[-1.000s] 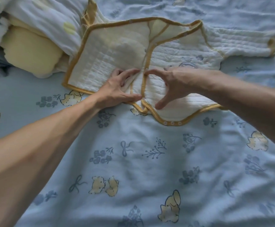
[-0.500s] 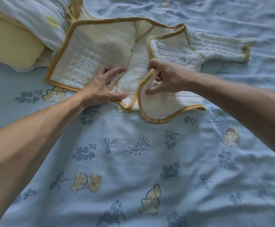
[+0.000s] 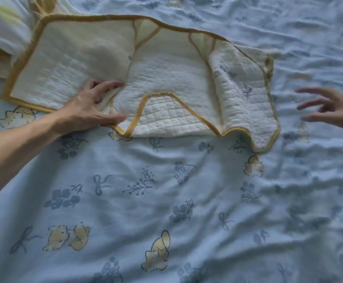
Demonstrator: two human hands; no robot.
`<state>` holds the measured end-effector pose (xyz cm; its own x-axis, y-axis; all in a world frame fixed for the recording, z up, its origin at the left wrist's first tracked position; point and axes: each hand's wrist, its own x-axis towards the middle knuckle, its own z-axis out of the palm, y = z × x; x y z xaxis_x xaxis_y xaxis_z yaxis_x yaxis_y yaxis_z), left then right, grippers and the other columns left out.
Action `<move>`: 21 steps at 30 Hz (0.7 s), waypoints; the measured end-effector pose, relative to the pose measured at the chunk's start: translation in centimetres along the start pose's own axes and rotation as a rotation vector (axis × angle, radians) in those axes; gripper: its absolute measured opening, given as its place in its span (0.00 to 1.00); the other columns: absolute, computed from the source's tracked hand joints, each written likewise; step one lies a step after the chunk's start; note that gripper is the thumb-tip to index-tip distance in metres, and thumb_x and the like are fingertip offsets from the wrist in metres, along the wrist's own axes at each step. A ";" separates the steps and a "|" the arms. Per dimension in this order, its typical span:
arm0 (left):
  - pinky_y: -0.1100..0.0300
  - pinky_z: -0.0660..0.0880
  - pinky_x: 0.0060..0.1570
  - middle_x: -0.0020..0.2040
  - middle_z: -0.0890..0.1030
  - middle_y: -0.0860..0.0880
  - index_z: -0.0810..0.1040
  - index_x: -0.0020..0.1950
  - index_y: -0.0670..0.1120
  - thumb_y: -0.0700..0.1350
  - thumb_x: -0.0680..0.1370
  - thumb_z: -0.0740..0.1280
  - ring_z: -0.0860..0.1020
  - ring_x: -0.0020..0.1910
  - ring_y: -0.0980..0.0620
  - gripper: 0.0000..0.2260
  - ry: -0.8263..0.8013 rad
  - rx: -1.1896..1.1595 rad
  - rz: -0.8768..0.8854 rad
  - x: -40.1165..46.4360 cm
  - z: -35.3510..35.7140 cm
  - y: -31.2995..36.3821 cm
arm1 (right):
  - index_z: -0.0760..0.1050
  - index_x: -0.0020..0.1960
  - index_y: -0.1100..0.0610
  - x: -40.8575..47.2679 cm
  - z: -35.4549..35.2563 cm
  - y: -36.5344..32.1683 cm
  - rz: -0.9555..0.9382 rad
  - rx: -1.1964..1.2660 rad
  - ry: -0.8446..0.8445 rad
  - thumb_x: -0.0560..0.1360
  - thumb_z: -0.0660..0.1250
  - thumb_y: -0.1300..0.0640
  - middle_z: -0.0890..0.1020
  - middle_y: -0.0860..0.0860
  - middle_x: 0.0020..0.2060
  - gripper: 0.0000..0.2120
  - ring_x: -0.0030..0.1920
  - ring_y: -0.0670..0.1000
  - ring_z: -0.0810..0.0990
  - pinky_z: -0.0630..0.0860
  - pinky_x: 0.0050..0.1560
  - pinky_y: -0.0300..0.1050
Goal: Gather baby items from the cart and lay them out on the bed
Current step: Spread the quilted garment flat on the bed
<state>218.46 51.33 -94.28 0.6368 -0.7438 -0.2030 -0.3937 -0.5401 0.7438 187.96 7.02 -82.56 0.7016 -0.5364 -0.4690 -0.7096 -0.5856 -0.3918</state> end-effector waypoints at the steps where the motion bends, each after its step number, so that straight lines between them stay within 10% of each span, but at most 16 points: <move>1: 0.62 0.64 0.56 0.59 0.63 0.53 0.66 0.67 0.68 0.57 0.64 0.74 0.68 0.56 0.52 0.33 -0.001 -0.006 -0.008 0.0 0.0 0.0 | 0.65 0.66 0.31 -0.4 1.1 -2.3 -0.077 0.093 -0.032 0.65 0.77 0.47 0.84 0.46 0.51 0.35 0.40 0.49 0.81 0.76 0.37 0.29; 5: 0.61 0.64 0.57 0.57 0.63 0.54 0.65 0.60 0.75 0.56 0.63 0.74 0.68 0.54 0.52 0.31 -0.004 -0.001 -0.010 0.1 0.0 0.3 | 0.58 0.69 0.31 0.4 7.4 -8.3 -0.180 0.124 -0.286 0.60 0.77 0.41 0.83 0.48 0.46 0.44 0.39 0.43 0.81 0.76 0.40 0.33; 17: 0.60 0.67 0.51 0.59 0.70 0.49 0.72 0.53 0.74 0.66 0.59 0.75 0.71 0.55 0.50 0.25 -0.109 -0.023 -0.089 0.0 -1.2 2.3 | 0.56 0.72 0.45 3.4 11.4 -7.1 -0.117 0.211 -0.117 0.65 0.78 0.57 0.73 0.50 0.33 0.43 0.34 0.47 0.72 0.69 0.39 0.41; 21: 0.67 0.67 0.39 0.48 0.80 0.60 0.80 0.52 0.64 0.74 0.60 0.66 0.77 0.42 0.69 0.25 -0.087 -0.061 -0.061 2.0 -1.4 5.9 | 0.56 0.72 0.47 4.1 12.0 -6.7 -0.129 0.186 -0.105 0.66 0.77 0.60 0.72 0.51 0.32 0.43 0.32 0.47 0.71 0.71 0.34 0.35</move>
<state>218.37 47.17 -89.36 0.5978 -0.7428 -0.3016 -0.3130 -0.5626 0.7652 194.83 16.08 -91.33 0.7834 -0.3930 -0.4816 -0.6213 -0.5179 -0.5880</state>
